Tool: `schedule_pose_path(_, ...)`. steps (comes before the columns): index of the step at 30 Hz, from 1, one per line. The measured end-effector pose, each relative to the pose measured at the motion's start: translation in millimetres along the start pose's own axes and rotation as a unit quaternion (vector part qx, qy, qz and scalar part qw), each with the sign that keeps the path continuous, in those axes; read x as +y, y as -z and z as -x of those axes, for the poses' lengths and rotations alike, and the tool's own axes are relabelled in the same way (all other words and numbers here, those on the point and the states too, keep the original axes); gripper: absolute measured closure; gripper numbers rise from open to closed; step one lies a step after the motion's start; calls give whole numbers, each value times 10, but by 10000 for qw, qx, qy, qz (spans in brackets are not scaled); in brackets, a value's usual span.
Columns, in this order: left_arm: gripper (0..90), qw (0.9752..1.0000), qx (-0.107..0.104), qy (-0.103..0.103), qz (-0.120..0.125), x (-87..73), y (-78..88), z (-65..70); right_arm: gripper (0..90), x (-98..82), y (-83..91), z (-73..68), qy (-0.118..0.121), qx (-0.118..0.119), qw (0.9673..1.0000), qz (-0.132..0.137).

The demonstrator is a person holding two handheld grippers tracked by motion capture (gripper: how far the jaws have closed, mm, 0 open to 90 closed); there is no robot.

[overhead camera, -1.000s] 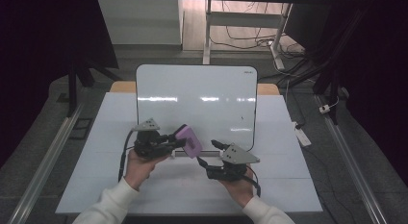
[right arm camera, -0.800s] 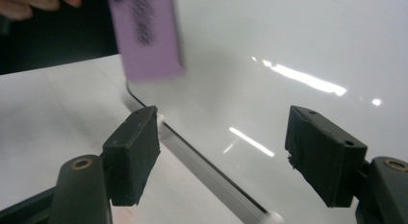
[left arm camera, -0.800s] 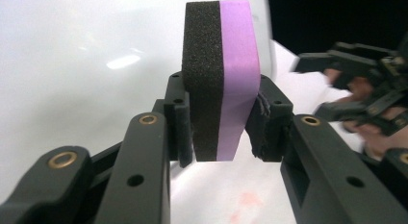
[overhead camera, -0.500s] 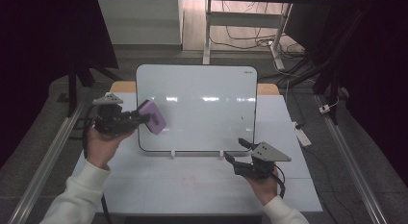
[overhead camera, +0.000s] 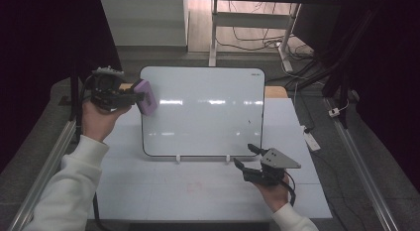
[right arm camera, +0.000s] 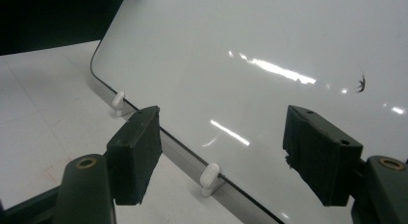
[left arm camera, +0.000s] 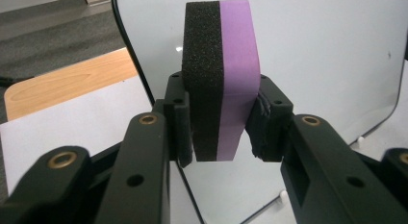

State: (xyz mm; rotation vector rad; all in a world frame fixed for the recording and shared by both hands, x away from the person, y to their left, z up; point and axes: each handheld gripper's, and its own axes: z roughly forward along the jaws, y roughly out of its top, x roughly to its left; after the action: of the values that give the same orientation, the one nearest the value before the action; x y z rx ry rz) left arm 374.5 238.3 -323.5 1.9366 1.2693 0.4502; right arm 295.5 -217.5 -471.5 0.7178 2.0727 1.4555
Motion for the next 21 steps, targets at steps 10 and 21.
schedule_pose_path(10,636,9998,50,130,-104,222,-137,-28,289,-11,3,16,-23,-13,10000,20)
schedule_pose_path(21,639,9992,326,33,226,293,-298,97,290,-27,-18,7,-6,-9,10000,-20)
